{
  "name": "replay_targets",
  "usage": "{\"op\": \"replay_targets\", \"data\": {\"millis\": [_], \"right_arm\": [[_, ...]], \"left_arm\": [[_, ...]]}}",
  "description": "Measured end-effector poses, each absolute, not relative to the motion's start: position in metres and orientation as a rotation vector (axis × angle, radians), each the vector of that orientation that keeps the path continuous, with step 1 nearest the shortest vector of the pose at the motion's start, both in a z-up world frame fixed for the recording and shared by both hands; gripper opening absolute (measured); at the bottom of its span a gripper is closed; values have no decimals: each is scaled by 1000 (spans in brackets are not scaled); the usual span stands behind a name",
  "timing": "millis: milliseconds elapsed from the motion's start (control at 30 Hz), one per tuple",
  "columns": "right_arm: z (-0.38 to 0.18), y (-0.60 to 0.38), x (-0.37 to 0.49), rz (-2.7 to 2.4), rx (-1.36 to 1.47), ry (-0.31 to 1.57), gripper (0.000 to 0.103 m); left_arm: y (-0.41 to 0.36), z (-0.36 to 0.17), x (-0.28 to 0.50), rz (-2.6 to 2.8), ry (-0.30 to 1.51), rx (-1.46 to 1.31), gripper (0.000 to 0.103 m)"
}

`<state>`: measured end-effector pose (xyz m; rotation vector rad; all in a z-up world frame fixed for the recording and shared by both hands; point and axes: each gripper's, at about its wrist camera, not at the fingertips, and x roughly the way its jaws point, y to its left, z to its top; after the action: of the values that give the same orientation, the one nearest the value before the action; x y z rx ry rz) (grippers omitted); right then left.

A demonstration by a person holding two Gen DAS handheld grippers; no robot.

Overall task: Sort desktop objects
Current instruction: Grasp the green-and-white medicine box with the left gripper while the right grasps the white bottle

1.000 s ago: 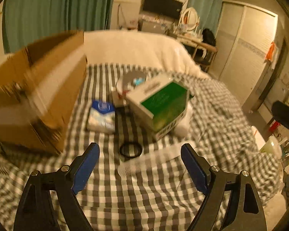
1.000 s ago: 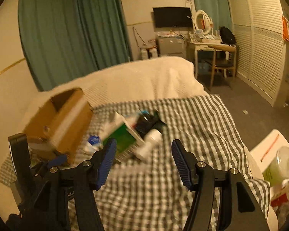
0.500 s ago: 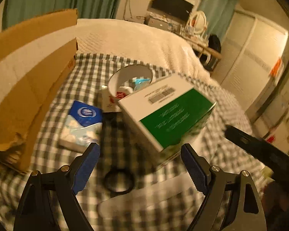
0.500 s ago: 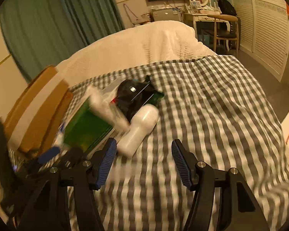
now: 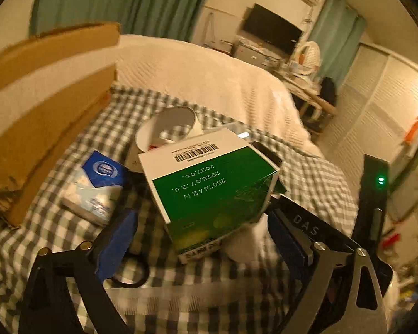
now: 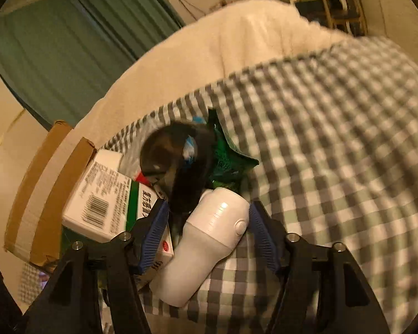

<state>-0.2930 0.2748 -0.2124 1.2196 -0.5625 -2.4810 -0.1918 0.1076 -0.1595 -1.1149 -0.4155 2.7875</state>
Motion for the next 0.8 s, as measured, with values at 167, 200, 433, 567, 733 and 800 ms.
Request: {"op": "replay_targets", "data": {"millis": [167, 200, 433, 567, 733, 800], "right_arm": [[-230, 275, -304, -2407, 1316, -585, 64], [-230, 272, -304, -2429, 1337, -531, 58], [-196, 300, -285, -2585, 1309, -441, 52], [-183, 333, -276, -2675, 1273, -488, 52], [-187, 346, -284, -2691, 1286, -530, 52], [-189, 346, -285, -2693, 1293, -504, 52]], "left_arm": [[112, -163, -200, 2797, -425, -1107, 100], [112, -165, -202, 2808, -417, -1117, 100], [120, -167, -202, 2785, -496, -1138, 101], [138, -164, -198, 2811, -457, -1110, 103], [156, -166, -203, 2990, -454, -1112, 103], [165, -168, -205, 3062, -439, -1115, 103]]}}
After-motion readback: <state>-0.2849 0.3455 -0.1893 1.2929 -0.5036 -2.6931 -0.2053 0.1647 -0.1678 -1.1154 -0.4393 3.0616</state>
